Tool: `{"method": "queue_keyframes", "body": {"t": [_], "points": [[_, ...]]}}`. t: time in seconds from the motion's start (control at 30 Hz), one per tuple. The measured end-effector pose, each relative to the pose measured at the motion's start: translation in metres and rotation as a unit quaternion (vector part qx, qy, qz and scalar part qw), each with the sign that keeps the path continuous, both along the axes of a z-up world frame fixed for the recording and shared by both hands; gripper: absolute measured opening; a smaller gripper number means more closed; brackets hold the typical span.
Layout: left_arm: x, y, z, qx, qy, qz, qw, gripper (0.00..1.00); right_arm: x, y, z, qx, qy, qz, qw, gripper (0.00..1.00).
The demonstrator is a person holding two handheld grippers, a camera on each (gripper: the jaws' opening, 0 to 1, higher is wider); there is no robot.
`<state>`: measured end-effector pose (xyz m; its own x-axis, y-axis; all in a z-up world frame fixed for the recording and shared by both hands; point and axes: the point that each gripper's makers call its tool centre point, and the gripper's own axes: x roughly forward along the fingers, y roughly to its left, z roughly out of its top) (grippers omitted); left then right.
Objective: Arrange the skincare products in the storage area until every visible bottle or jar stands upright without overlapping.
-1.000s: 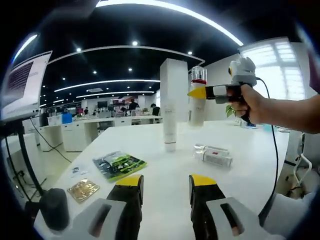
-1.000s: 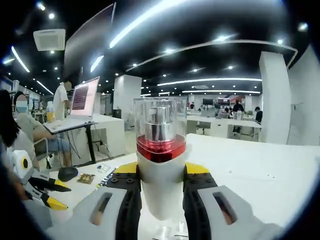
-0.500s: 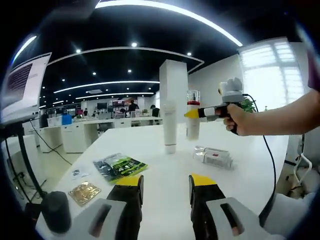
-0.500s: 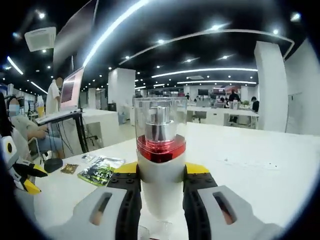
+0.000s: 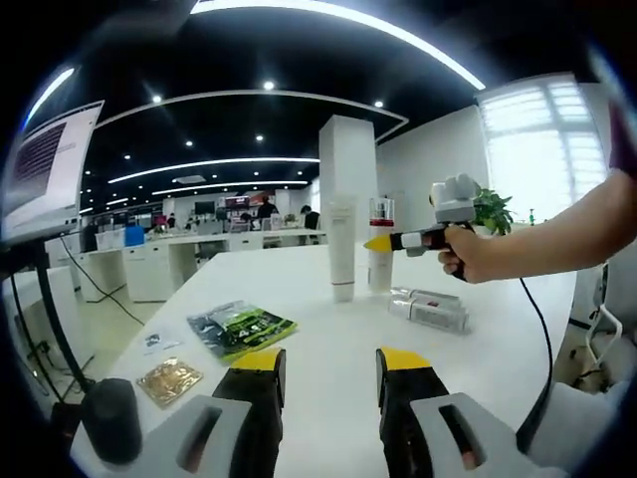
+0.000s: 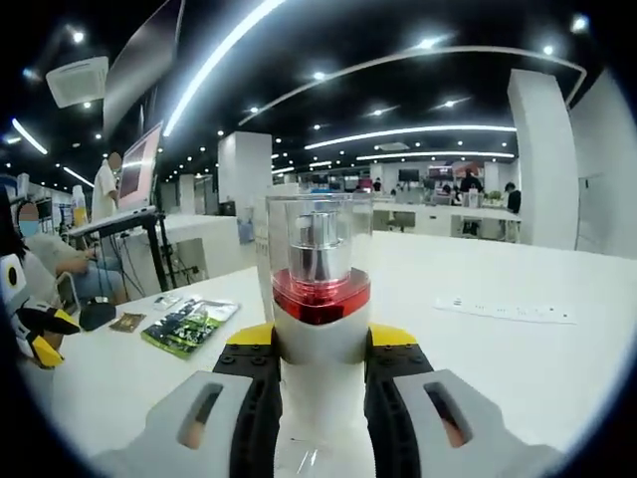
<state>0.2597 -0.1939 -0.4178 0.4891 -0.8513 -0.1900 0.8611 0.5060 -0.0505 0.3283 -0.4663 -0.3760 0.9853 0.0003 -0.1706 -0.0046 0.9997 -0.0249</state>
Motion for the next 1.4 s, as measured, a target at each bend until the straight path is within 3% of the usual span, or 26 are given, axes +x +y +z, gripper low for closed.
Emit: {"method": "queue_keyframes", "body": {"t": [0.4, 0.43, 0.47, 0.63, 0.9, 1.17, 1.4], "points": [[-0.001, 0.000, -0.002, 0.006, -0.002, -0.002, 1.0000, 0.37, 0.010, -0.001, -0.013, -0.020, 0.013, 0.028, 0.9993, 0.30], [-0.001, 0.000, -0.002, 0.007, -0.002, -0.001, 1.0000, 0.37, 0.011, -0.001, -0.008, -0.022, -0.004, 0.027, 0.9994, 0.30], [-0.001, 0.000, -0.003, 0.007, -0.002, -0.001, 1.0000, 0.37, 0.009, 0.000, -0.010, -0.017, 0.002, 0.029, 0.9994, 0.30], [-0.001, 0.001, -0.006, 0.012, 0.000, -0.001, 0.9999, 0.37, 0.011, 0.007, -0.006, -0.007, -0.023, 0.058, 0.9980, 0.31], [-0.004, 0.000, -0.004, 0.007, 0.002, -0.004, 1.0000, 0.37, 0.005, 0.014, 0.004, -0.007, -0.029, 0.062, 0.9976, 0.35], [-0.007, -0.002, -0.005, 0.006, 0.002, -0.007, 1.0000, 0.37, -0.004, 0.011, -0.021, -0.023, 0.018, 0.067, 0.9973, 0.32], [-0.005, 0.001, -0.005, 0.006, 0.001, -0.003, 1.0000, 0.37, 0.003, 0.006, -0.026, -0.019, 0.027, 0.054, 0.9980, 0.29]]}}
